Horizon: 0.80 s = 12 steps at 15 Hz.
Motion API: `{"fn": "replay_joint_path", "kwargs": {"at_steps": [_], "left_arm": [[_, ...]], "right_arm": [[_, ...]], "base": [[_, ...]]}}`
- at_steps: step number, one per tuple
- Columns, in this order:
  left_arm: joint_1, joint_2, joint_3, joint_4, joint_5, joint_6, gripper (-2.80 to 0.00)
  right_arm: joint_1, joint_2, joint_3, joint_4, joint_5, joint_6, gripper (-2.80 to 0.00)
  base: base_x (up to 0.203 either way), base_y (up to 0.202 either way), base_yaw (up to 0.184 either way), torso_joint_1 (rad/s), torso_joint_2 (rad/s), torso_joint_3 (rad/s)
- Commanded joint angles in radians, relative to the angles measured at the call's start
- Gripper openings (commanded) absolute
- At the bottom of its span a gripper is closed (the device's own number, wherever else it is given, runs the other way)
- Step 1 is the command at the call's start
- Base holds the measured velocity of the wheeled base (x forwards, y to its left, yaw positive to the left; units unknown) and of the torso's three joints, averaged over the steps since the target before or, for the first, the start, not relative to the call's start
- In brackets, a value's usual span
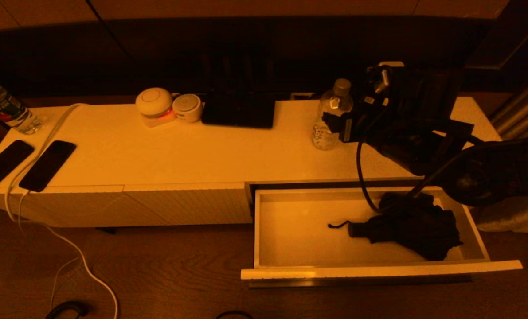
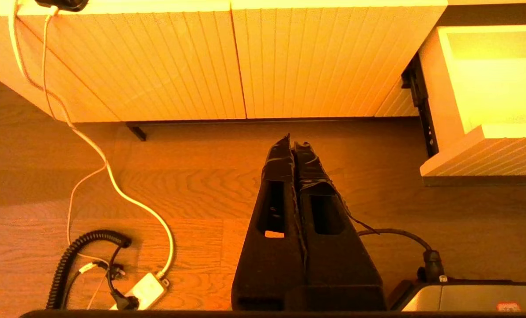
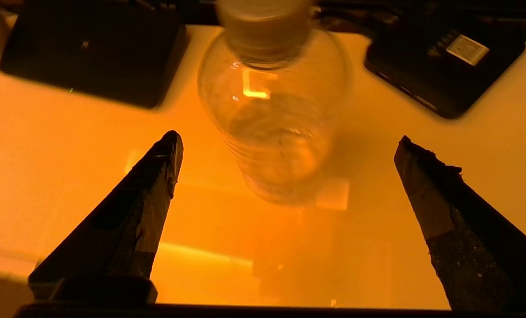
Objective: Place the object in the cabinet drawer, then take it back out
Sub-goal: Put the mineral water in the drawer
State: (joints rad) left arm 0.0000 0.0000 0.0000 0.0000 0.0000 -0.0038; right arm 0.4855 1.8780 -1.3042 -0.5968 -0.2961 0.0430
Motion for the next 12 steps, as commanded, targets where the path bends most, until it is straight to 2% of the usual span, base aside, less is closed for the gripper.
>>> {"fn": "replay_joint_path", "kwargs": {"at_steps": [1, 4, 8, 12], "left_arm": [[0.000, 0.000, 0.000, 0.000, 0.000, -0.001, -2.80], [0.000, 0.000, 0.000, 0.000, 0.000, -0.001, -2.80], [0.000, 0.000, 0.000, 0.000, 0.000, -0.001, -2.80], [0.000, 0.000, 0.000, 0.000, 0.000, -0.001, -2.80]], "right_arm": [[0.015, 0.075, -0.013, -0.039, -0.019, -0.004, 0.00], [0.027, 0.139, -0.046, -0.111, -0.051, -0.016, 0.00], [0.027, 0.188, -0.127, -0.139, -0.074, -0.041, 0.00], [0.016, 0.234, -0.138, -0.195, -0.090, -0.121, 0.00]], "base": [[0.000, 0.000, 0.000, 0.000, 0.00, 0.000], [0.000, 0.000, 0.000, 0.000, 0.00, 0.000], [0.000, 0.000, 0.000, 0.000, 0.00, 0.000], [0.000, 0.000, 0.000, 0.000, 0.00, 0.000]]}}
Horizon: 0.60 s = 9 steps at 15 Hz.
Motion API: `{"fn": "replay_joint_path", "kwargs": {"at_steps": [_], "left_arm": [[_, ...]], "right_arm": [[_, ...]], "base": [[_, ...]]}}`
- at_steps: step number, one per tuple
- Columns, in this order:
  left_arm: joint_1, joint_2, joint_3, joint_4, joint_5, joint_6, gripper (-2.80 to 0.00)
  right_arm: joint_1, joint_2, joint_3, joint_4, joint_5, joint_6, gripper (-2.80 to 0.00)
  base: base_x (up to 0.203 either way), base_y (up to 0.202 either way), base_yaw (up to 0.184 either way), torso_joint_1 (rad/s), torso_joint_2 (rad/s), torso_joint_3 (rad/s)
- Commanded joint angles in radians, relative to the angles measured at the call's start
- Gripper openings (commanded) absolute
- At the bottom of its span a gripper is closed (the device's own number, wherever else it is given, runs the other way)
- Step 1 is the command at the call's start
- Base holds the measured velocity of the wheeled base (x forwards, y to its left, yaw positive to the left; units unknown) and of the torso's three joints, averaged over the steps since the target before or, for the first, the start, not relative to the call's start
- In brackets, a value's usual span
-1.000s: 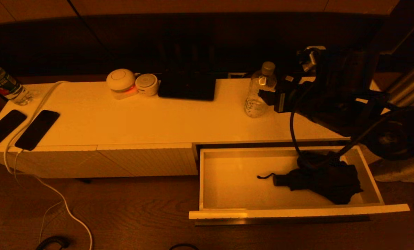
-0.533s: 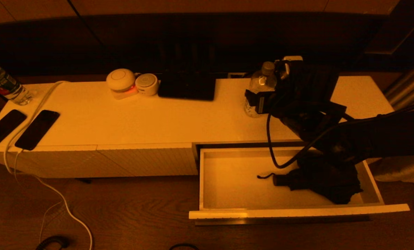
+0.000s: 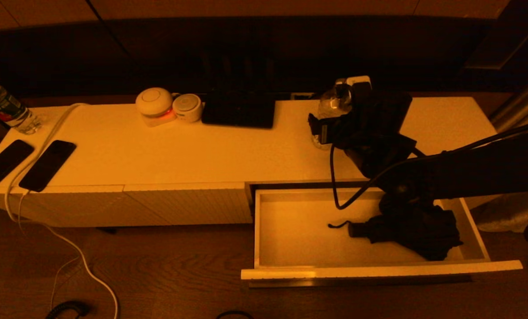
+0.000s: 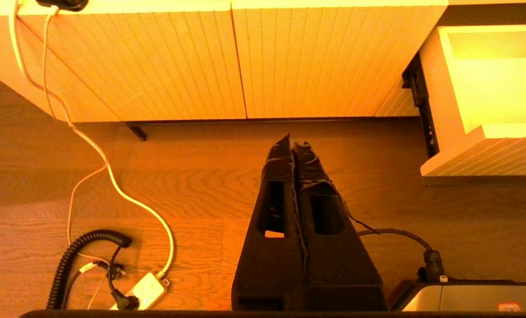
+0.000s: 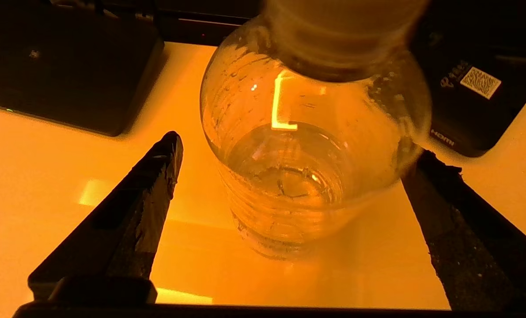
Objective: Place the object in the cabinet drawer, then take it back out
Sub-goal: Put the mineral water in the drawer
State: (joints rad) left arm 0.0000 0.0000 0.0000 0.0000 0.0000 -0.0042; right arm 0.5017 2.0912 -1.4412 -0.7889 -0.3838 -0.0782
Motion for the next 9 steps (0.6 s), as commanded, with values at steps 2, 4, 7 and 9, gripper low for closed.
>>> {"fn": "replay_joint_path", "kwargs": {"at_steps": [2, 4, 7, 9], "left_arm": [[0.000, 0.000, 0.000, 0.000, 0.000, 0.000, -2.80], [0.000, 0.000, 0.000, 0.000, 0.000, 0.000, -2.80], [0.000, 0.000, 0.000, 0.000, 0.000, 0.000, -2.80], [0.000, 0.000, 0.000, 0.000, 0.000, 0.000, -2.80]], "right_arm": [[-0.004, 0.046, -0.040, -0.016, -0.003, -0.009, 0.00], [-0.009, 0.072, -0.076, -0.019, -0.004, -0.009, 0.00], [-0.021, 0.119, -0.134, -0.046, -0.013, -0.010, 0.00], [-0.035, 0.124, -0.160, -0.050, -0.017, -0.011, 0.00]], "base": [[0.000, 0.000, 0.000, 0.000, 0.00, 0.000], [0.000, 0.000, 0.000, 0.000, 0.00, 0.000], [0.000, 0.000, 0.000, 0.000, 0.00, 0.000], [0.000, 0.000, 0.000, 0.000, 0.00, 0.000]]}}
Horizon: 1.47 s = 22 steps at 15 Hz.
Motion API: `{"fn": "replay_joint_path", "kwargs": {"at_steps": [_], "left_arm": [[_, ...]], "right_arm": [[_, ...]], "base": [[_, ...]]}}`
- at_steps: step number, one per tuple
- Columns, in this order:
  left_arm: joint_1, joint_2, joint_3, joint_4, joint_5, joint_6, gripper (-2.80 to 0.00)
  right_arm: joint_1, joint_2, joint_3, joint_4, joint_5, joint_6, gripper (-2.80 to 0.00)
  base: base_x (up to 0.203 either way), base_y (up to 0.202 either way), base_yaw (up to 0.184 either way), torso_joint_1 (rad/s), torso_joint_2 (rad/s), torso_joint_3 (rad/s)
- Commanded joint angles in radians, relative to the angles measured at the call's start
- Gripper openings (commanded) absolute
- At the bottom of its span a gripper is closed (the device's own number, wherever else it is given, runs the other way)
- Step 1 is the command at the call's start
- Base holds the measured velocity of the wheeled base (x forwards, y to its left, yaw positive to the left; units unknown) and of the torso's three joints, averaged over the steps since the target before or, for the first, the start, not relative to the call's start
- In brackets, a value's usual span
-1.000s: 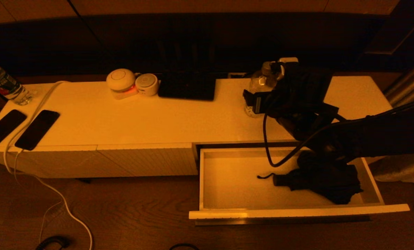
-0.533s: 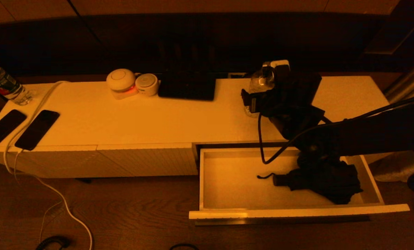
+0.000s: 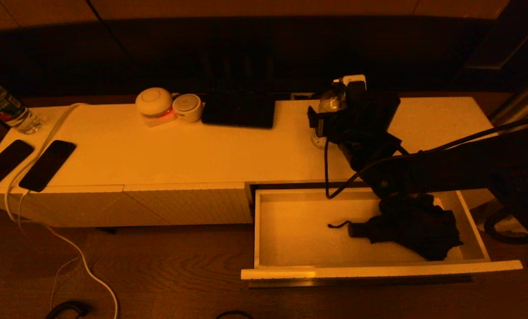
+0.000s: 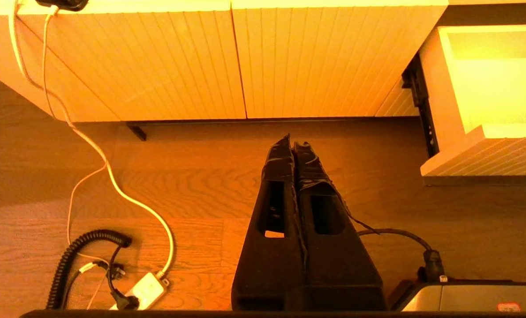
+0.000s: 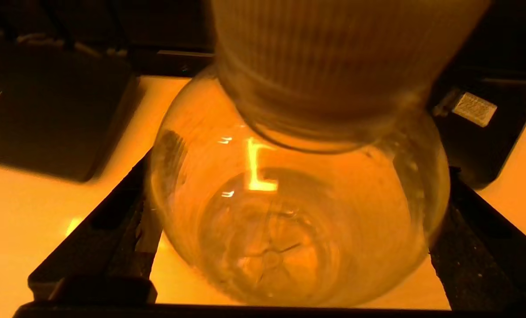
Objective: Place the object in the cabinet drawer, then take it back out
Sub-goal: Put the mineral water in the drawer
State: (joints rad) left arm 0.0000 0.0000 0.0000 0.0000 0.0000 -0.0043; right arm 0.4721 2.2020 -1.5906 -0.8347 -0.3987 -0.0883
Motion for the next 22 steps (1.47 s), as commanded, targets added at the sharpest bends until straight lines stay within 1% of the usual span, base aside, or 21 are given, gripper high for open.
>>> {"fn": "replay_joint_path", "kwargs": {"at_steps": [1, 6, 7, 13, 16, 18, 20, 22], "left_arm": [[0.000, 0.000, 0.000, 0.000, 0.000, 0.000, -2.80], [0.000, 0.000, 0.000, 0.000, 0.000, 0.000, -2.80], [0.000, 0.000, 0.000, 0.000, 0.000, 0.000, -2.80], [0.000, 0.000, 0.000, 0.000, 0.000, 0.000, -2.80], [0.000, 0.000, 0.000, 0.000, 0.000, 0.000, -2.80], [0.000, 0.000, 0.000, 0.000, 0.000, 0.000, -2.80], [0.000, 0.000, 0.000, 0.000, 0.000, 0.000, -2.80], [0.000, 0.000, 0.000, 0.000, 0.000, 0.000, -2.80]], "right_arm": [[-0.014, 0.015, -0.020, -0.004, -0.002, -0.002, 0.00], [-0.018, 0.042, -0.051, -0.001, -0.005, -0.001, 0.00], [-0.018, 0.044, -0.052, 0.001, -0.011, 0.000, -2.80], [-0.009, 0.035, -0.042, 0.009, -0.012, 0.007, -2.80], [-0.008, 0.012, -0.016, 0.010, -0.012, 0.003, -2.80], [-0.006, -0.044, 0.040, 0.029, -0.009, -0.006, -2.80], [-0.003, -0.093, 0.089, 0.075, 0.006, -0.011, -2.80], [0.004, -0.246, 0.181, 0.167, 0.061, -0.017, -2.80]], "base": [[0.000, 0.000, 0.000, 0.000, 0.00, 0.000], [0.000, 0.000, 0.000, 0.000, 0.00, 0.000], [0.000, 0.000, 0.000, 0.000, 0.00, 0.000], [0.000, 0.000, 0.000, 0.000, 0.00, 0.000], [0.000, 0.000, 0.000, 0.000, 0.00, 0.000], [0.000, 0.000, 0.000, 0.000, 0.00, 0.000], [0.000, 0.000, 0.000, 0.000, 0.00, 0.000], [0.000, 0.000, 0.000, 0.000, 0.00, 0.000]]}}
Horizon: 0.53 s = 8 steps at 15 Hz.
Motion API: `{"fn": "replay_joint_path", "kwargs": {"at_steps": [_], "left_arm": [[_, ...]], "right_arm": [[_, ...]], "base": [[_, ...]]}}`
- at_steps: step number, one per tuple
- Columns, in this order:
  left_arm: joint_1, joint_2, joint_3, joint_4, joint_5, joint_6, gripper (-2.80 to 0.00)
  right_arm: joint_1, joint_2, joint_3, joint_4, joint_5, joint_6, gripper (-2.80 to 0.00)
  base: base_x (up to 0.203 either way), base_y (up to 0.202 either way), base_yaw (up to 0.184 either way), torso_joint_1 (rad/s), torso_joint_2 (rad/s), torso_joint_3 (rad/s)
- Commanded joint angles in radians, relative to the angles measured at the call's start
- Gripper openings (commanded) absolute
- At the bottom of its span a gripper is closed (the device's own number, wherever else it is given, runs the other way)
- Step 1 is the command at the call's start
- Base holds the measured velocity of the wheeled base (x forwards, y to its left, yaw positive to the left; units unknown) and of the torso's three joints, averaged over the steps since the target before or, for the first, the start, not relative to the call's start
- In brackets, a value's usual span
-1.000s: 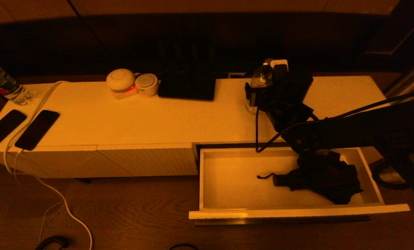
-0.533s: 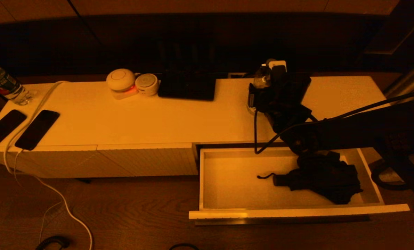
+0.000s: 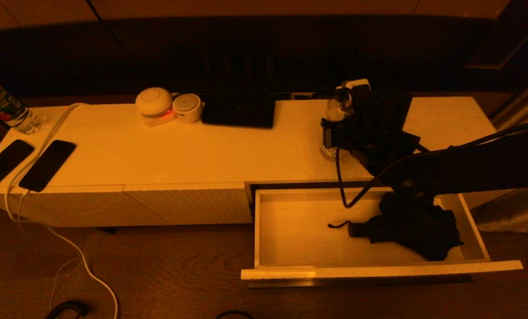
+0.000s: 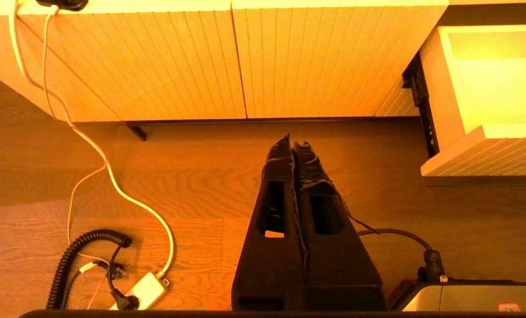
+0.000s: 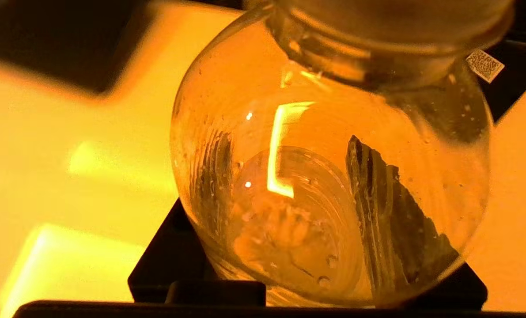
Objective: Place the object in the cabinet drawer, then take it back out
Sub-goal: Put the mineral water in the drawer
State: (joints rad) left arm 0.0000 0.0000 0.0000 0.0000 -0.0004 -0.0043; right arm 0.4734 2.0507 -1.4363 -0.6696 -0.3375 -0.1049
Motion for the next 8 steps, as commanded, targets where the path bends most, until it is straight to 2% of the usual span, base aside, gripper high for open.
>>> {"fn": "replay_joint_path", "kwargs": {"at_steps": [1, 4, 6, 8], "left_arm": [[0.000, 0.000, 0.000, 0.000, 0.000, 0.000, -2.80], [0.000, 0.000, 0.000, 0.000, 0.000, 0.000, -2.80], [0.000, 0.000, 0.000, 0.000, 0.000, 0.000, -2.80], [0.000, 0.000, 0.000, 0.000, 0.000, 0.000, -2.80]], "right_arm": [[0.009, -0.177, 0.082, 0.073, 0.034, -0.004, -2.80], [0.033, -0.364, 0.234, 0.337, 0.114, -0.067, -2.80], [0.041, -0.457, 0.310, 0.490, 0.190, -0.179, -2.80], [0.043, -0.512, 0.379, 0.581, 0.249, -0.336, -2.80]], "base": [[0.000, 0.000, 0.000, 0.000, 0.00, 0.000], [0.000, 0.000, 0.000, 0.000, 0.00, 0.000], [0.000, 0.000, 0.000, 0.000, 0.00, 0.000], [0.000, 0.000, 0.000, 0.000, 0.00, 0.000]]}}
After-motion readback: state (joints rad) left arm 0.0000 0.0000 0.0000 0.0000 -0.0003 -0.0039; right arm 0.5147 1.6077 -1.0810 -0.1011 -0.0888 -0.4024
